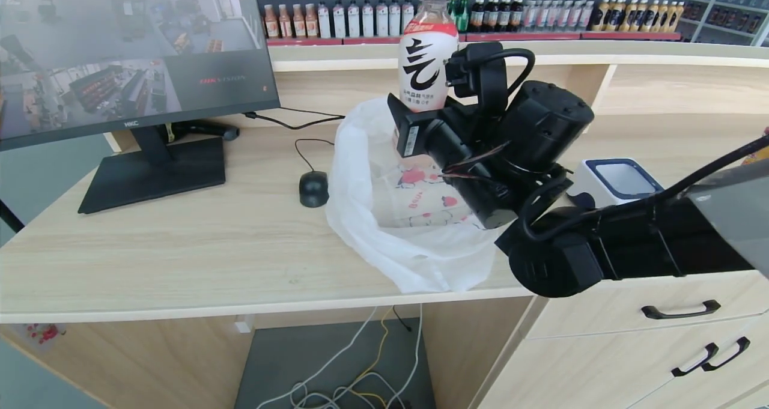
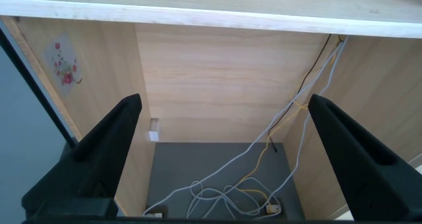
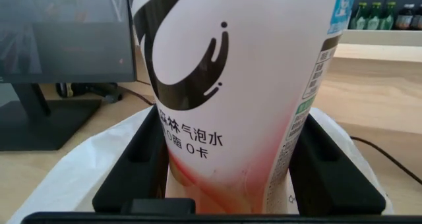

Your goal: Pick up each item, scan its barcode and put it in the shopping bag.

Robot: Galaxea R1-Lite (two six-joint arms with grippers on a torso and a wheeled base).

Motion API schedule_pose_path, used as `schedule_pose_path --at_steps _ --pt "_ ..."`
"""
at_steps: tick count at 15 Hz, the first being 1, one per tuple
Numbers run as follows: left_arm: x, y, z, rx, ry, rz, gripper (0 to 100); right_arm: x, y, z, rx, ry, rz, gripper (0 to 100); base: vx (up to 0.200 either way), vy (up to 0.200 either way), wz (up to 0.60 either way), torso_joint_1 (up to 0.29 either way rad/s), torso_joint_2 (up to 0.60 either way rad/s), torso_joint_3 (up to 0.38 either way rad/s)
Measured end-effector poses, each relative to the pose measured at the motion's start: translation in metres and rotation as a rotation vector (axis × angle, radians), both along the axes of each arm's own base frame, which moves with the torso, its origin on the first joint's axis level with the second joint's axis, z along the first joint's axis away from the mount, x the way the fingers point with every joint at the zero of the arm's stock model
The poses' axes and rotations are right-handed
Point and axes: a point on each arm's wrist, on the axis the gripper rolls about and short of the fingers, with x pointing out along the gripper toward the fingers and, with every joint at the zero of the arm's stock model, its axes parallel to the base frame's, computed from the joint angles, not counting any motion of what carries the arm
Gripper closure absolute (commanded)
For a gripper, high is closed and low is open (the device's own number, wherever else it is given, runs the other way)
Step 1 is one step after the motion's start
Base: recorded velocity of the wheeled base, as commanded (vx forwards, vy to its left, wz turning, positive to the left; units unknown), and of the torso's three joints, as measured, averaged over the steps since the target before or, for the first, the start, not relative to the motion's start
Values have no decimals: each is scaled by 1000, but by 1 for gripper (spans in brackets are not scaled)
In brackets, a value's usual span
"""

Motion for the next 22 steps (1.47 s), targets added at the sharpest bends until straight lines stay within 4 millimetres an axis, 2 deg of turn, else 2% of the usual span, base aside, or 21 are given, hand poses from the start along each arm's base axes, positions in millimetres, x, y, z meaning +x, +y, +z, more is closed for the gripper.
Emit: schedule_pose_path --at_steps 4,7,22 --pt "0 0 0 0 0 0 0 15 13 -26 -15 48 10 100 0 0 0 0 0 0" --pt "0 0 0 0 0 0 0 20 18 -39 -18 74 17 100 0 0 0 0 0 0" --pt "0 0 0 -2 0 0 0 26 31 -71 -13 93 33 100 0 0 0 0 0 0"
